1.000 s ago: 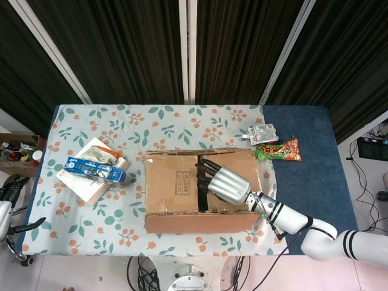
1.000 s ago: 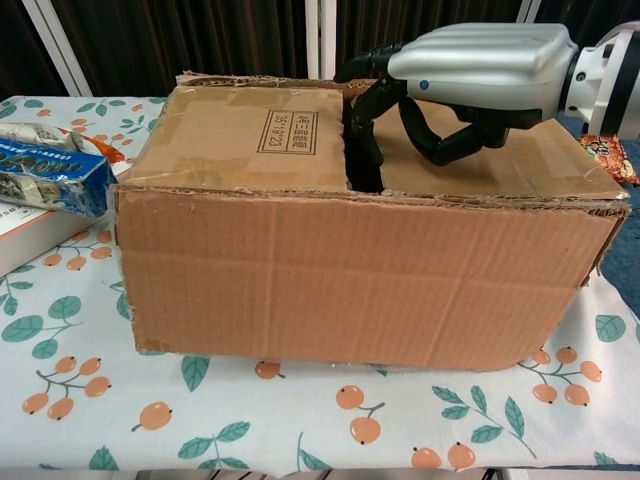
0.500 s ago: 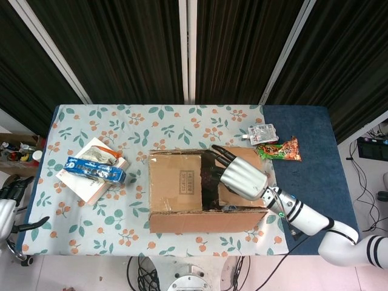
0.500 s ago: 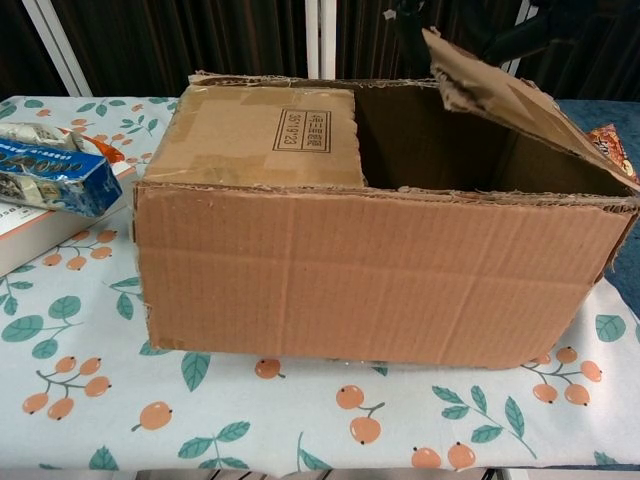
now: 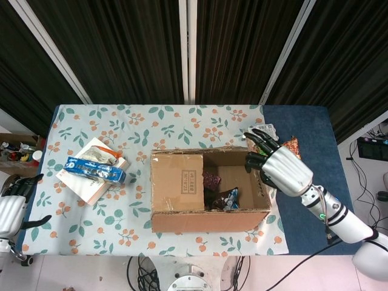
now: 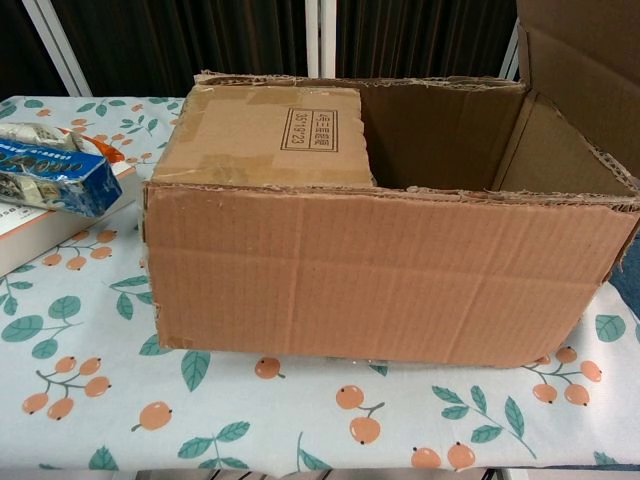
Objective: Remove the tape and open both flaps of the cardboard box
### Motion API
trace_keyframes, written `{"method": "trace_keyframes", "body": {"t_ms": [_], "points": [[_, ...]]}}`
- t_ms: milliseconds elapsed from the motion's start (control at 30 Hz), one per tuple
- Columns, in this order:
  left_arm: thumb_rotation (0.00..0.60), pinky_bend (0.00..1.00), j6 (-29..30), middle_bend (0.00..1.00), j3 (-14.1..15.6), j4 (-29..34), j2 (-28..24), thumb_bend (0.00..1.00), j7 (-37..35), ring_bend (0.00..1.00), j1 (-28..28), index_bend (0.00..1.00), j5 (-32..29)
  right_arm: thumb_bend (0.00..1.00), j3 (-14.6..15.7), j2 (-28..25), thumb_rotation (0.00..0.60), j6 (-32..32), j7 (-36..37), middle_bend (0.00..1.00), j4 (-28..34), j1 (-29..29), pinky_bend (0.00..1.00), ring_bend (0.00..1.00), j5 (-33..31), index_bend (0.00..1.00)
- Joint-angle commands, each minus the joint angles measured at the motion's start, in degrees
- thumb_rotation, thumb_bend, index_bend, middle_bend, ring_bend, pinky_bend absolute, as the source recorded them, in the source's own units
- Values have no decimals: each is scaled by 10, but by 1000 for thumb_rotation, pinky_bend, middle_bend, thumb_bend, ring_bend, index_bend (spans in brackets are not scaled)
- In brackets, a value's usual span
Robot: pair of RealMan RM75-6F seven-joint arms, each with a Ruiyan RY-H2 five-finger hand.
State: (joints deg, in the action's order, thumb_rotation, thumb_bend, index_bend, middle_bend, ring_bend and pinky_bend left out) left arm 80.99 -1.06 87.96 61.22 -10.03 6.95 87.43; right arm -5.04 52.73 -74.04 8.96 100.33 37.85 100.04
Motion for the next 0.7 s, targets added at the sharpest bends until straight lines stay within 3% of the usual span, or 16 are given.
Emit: {"method": "trace_keyframes", "body": {"t_ms": [33,267,533,600,700], "points": [[590,210,-2,155,-1,7,-2,94,-4,130,5,99,4,1000,6,-20,600,-41,36,434,-20,-29,0,0,11,532],[591,210,-16,155,-5,30,-2,94,27,130,14,99,-6,1000,13,-39,600,-110,120,436,-86,-86,0,0,-6,528],[589,210,-22,155,-6,43,1,94,43,130,19,99,-14,1000,19,-30,600,-127,193,428,-158,-126,0,0,-36,511],[589,210,-20,156,-7,46,1,94,47,130,19,99,-13,999,17,-26,600,-124,191,418,-160,-127,0,0,-36,476],[592,210,-17,156,-6,50,2,95,51,130,18,99,-12,991,9,-18,600,-123,169,349,-146,-123,0,0,-32,343]]}}
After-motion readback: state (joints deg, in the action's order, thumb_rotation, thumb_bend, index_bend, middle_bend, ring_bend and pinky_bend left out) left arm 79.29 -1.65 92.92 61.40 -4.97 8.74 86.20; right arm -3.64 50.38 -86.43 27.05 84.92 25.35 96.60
